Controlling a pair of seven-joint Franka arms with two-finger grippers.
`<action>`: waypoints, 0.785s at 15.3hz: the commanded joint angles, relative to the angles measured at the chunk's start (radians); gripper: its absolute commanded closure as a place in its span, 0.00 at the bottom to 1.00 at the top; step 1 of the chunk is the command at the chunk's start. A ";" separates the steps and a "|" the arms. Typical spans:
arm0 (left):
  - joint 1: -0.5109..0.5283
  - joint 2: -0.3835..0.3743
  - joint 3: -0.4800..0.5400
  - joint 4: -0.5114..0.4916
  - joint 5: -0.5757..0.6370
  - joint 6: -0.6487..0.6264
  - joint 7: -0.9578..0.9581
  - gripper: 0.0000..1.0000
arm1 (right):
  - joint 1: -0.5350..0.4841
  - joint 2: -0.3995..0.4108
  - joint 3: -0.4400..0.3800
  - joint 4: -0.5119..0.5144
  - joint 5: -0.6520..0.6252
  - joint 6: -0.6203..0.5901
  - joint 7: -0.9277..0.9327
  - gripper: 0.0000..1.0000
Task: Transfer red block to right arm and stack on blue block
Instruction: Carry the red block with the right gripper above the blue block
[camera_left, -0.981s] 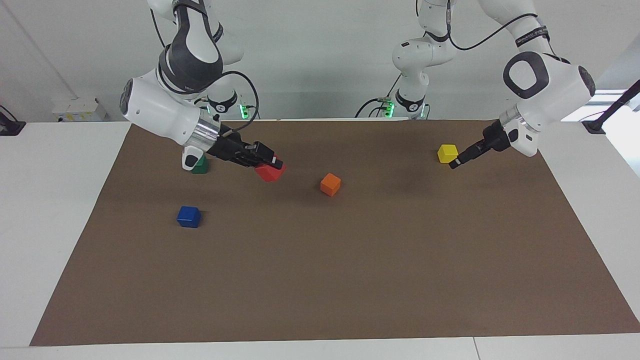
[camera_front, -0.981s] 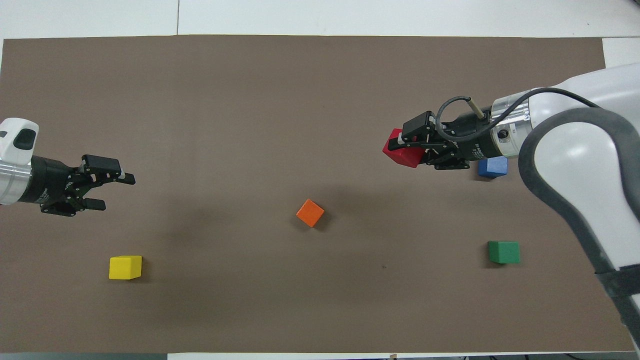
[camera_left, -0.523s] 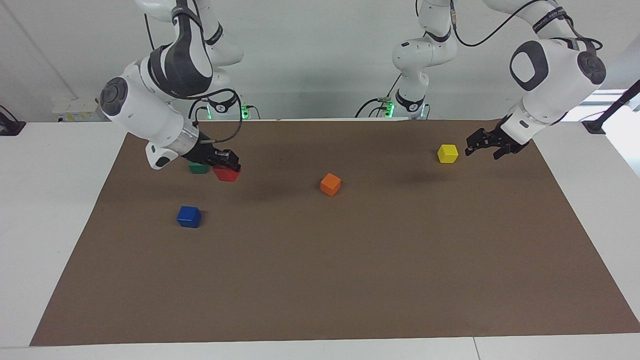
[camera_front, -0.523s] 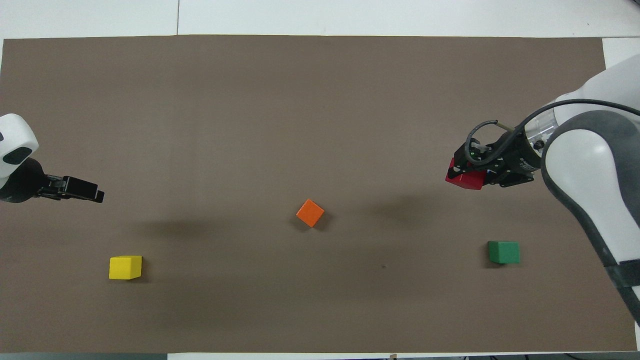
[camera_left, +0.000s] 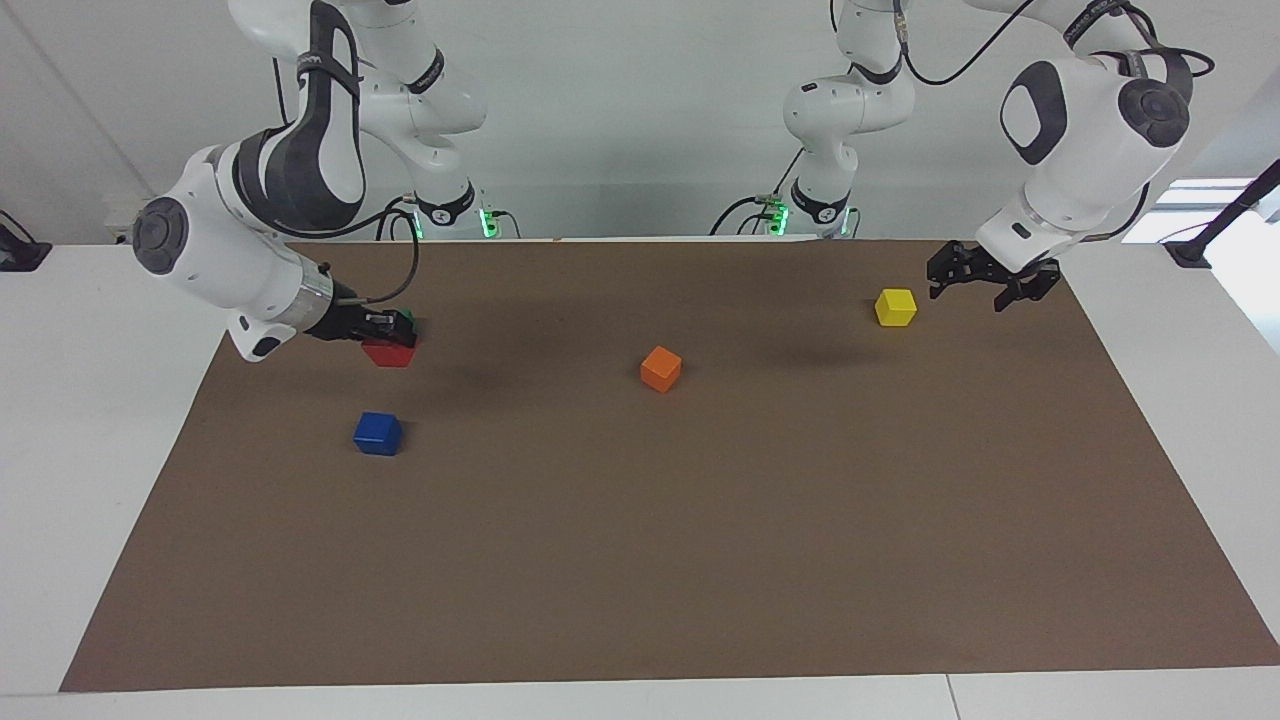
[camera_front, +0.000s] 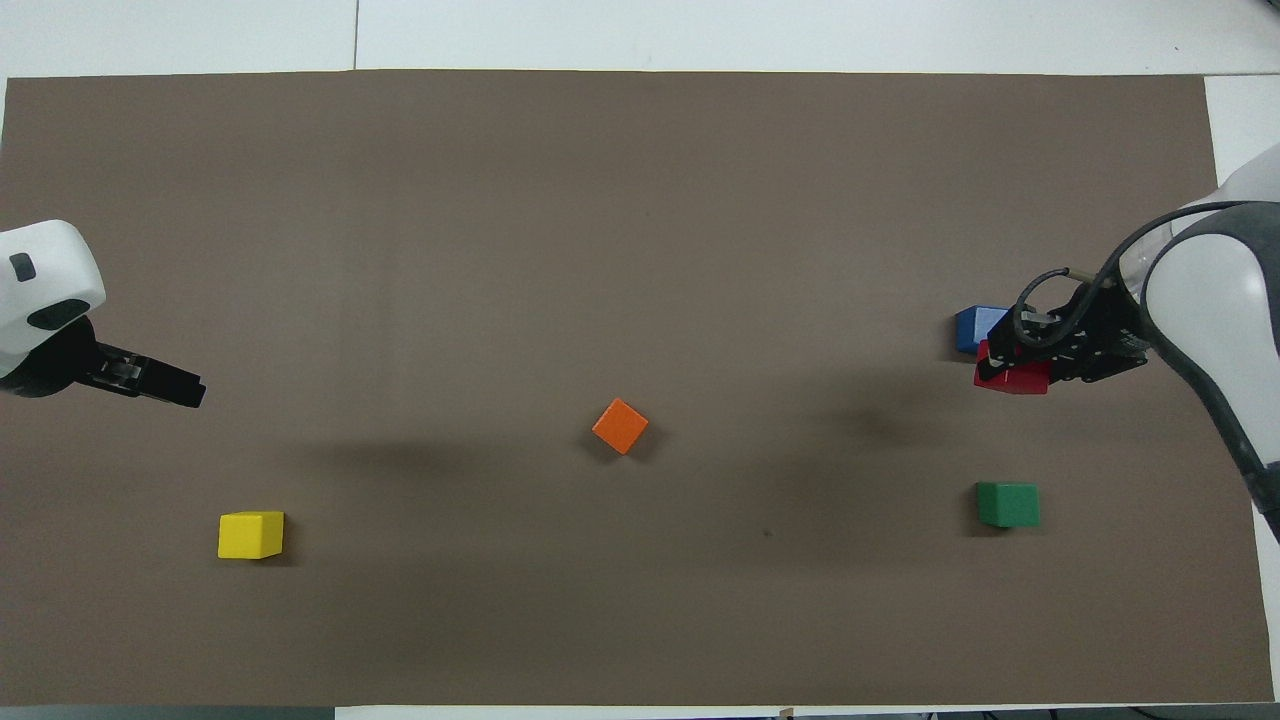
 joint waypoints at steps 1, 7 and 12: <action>0.003 -0.020 0.014 0.059 0.025 -0.038 0.001 0.00 | -0.038 0.070 0.010 0.067 -0.028 -0.001 -0.081 1.00; 0.004 -0.032 0.014 0.111 0.025 -0.049 -0.002 0.00 | -0.071 0.191 0.010 0.151 -0.065 0.028 -0.109 1.00; -0.004 -0.041 0.015 0.096 0.022 -0.049 -0.002 0.00 | -0.067 0.227 0.008 0.178 -0.068 0.019 -0.063 1.00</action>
